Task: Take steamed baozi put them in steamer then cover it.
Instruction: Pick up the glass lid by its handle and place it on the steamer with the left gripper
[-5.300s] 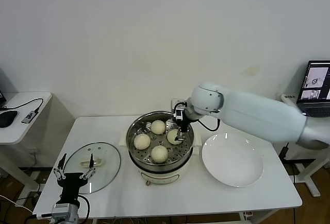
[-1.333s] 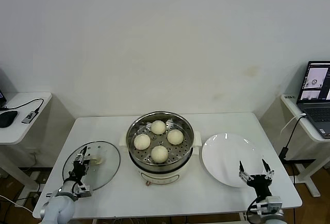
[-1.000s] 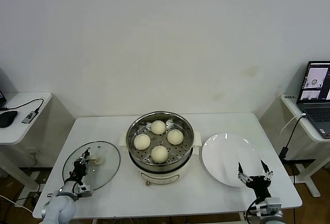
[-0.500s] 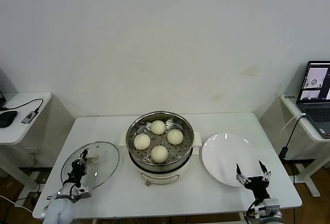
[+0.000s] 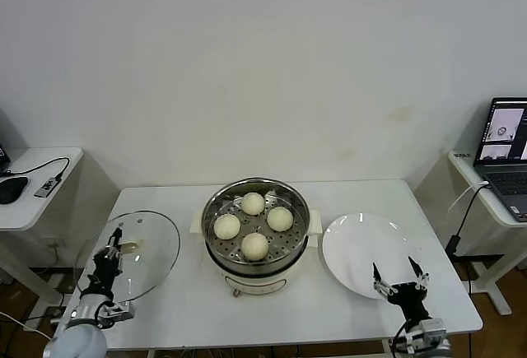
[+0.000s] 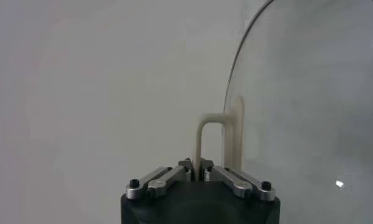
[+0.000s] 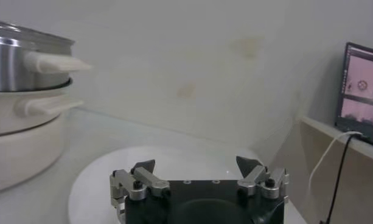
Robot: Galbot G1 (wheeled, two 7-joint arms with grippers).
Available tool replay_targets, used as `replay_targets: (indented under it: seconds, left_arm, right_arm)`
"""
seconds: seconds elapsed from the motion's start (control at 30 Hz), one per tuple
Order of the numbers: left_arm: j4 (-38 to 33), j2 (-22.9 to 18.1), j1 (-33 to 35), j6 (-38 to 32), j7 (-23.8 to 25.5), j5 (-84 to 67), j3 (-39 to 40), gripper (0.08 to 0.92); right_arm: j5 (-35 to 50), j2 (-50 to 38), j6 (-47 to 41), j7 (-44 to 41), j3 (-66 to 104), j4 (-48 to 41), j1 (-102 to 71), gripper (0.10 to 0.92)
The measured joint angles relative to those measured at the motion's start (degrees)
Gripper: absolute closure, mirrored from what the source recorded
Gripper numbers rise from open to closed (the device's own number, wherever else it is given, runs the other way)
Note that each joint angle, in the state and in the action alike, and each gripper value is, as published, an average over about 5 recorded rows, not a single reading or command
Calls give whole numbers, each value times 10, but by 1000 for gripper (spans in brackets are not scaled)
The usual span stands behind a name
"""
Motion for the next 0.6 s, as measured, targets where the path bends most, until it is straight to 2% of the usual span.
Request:
replay_targets:
  seconds: [0.33, 0.6]
  left_arm:
    - [-133, 35, 37, 70, 59, -20, -15, 852]
    - [-193, 80, 11, 128, 87, -45, 41, 852]
  right_arm:
    - [-6, 4, 10, -3, 0, 9, -11, 203]
    - [-23, 15, 11, -3, -4, 13, -8, 203]
